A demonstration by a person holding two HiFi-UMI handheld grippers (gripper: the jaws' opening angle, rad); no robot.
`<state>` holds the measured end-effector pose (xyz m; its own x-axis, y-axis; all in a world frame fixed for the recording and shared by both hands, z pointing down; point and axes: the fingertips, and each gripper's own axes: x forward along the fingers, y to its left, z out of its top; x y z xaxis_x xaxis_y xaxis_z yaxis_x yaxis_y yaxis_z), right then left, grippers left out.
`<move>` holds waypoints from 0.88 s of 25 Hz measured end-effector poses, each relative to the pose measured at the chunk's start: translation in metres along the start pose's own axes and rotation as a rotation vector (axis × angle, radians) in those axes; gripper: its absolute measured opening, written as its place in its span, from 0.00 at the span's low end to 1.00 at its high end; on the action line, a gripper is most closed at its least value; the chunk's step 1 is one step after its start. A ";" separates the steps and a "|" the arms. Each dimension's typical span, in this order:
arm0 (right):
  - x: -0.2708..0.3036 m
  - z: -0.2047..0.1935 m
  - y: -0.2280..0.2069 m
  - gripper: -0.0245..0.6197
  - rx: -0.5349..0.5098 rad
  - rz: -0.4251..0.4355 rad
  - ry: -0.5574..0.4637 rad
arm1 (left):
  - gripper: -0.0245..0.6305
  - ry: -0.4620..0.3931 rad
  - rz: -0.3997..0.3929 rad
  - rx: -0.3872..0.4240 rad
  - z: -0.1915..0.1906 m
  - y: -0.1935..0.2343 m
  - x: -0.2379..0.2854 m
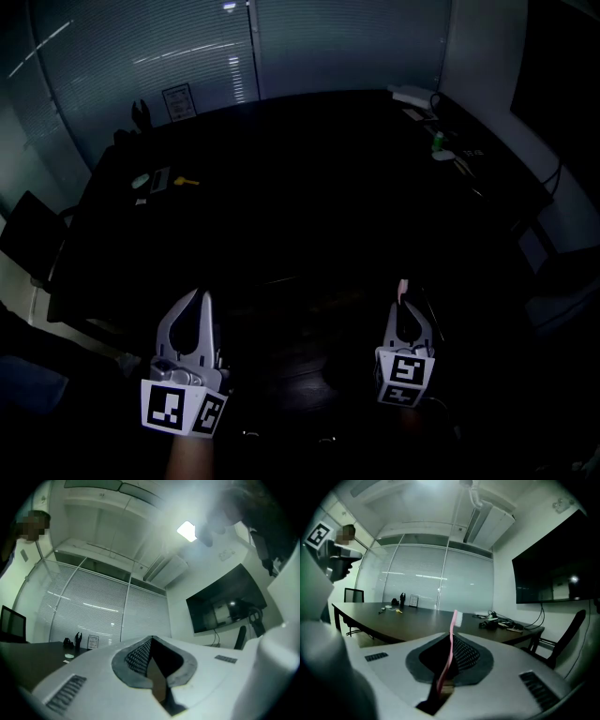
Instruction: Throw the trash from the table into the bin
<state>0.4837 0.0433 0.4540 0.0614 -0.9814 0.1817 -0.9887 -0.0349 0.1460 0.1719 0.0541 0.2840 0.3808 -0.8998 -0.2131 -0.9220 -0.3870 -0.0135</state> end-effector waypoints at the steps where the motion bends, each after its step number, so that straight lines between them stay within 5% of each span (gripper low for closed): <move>1: 0.006 -0.015 -0.004 0.08 0.005 0.011 0.031 | 0.04 0.002 0.012 0.005 -0.002 -0.004 0.000; 16: 0.047 -0.228 0.006 0.08 0.184 0.148 0.633 | 0.04 0.051 0.054 0.058 -0.026 -0.011 0.003; 22: 0.035 -0.269 0.021 0.08 0.320 0.177 0.831 | 0.04 0.071 0.059 0.060 -0.035 -0.006 0.000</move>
<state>0.5019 0.0592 0.7249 -0.1388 -0.5293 0.8370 -0.9762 -0.0690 -0.2055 0.1796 0.0496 0.3180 0.3277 -0.9334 -0.1459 -0.9447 -0.3220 -0.0621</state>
